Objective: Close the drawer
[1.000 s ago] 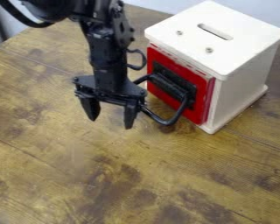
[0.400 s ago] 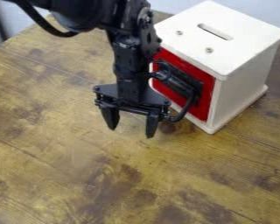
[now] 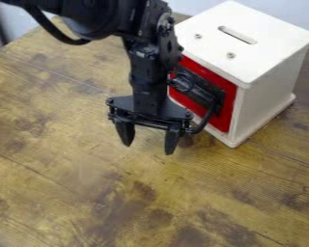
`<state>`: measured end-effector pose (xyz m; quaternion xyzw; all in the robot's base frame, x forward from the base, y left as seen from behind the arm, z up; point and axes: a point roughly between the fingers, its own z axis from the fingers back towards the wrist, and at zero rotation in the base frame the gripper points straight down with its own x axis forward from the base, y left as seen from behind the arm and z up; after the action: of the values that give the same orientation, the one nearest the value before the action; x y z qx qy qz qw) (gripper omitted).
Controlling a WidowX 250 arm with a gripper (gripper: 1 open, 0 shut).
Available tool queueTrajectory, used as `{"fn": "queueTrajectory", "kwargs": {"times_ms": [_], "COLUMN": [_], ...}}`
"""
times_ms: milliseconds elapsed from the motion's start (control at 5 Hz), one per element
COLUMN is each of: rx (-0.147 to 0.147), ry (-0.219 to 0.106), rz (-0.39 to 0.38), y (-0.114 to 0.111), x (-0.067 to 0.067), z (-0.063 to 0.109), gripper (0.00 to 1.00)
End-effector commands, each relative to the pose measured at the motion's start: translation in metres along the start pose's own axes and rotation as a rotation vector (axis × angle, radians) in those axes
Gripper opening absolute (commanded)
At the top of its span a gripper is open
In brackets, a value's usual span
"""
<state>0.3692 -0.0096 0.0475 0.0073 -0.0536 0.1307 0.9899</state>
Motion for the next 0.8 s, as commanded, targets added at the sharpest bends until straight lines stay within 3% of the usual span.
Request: {"fn": "queueTrajectory", "kwargs": {"times_ms": [0,200,600], "rx": [-0.013,-0.019,-0.025], "ry": [-0.055,-0.054,-0.074], "rz": [0.015,0.013,0.092], "y": [-0.008,-0.009,-0.022], "x": [0.009,0.007,-0.001], "z": [0.012,0.012,0.035], "gripper": [1.00,1.00,1.00]}}
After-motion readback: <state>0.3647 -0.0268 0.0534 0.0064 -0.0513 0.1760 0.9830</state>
